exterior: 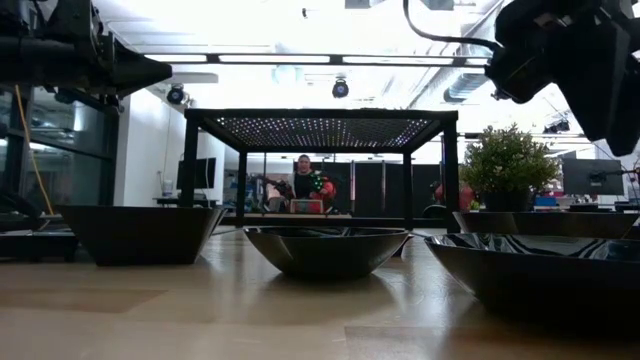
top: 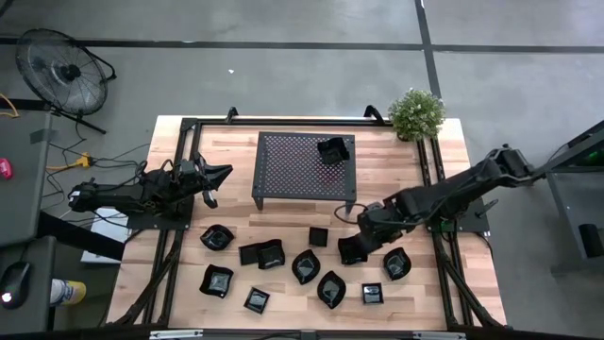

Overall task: Pick & Place Mini shaped plates
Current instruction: Stack the black distorted plate on top of the black distorted plate on the shelf

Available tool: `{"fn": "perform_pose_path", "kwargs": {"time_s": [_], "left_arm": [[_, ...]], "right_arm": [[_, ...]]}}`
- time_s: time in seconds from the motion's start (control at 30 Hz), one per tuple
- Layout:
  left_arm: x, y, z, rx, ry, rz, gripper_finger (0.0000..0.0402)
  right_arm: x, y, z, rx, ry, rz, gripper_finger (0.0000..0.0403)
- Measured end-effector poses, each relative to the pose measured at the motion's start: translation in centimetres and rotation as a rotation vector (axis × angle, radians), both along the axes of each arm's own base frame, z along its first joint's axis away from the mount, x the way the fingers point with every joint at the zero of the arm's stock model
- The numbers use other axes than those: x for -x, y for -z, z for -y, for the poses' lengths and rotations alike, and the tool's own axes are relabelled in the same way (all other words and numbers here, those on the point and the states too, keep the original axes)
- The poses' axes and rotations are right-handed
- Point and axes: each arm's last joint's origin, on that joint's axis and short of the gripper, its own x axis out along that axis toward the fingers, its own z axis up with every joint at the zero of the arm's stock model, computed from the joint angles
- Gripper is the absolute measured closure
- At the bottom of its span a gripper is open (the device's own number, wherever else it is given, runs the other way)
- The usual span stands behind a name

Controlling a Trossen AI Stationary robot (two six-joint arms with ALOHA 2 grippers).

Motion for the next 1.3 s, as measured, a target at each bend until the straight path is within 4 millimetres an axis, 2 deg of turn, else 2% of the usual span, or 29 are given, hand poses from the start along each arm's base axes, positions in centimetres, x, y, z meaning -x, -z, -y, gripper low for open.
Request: {"fn": "perform_pose_path", "kwargs": {"time_s": [0.23,0.57,0.97,1.3], "left_arm": [[0.0,0.0,0.0,0.000,0.000,0.000,0.0369],[0.0,0.0,0.0,0.000,0.000,0.000,0.0369],[0.0,0.0,0.0,0.000,0.000,0.000,0.0369],[0.0,0.0,0.0,0.000,0.000,0.000,0.0369]], "right_arm": [[-0.2,0.4,-1.1,-0.011,0.029,-0.011,0.0231],[-0.2,0.5,-1.5,0.029,0.207,-0.012,0.0231],[-1.7,3.0,-2.3,0.083,0.166,-0.027,0.0231],[-2.1,4.4,-2.4,0.108,0.154,-0.071,0.0231]]}}
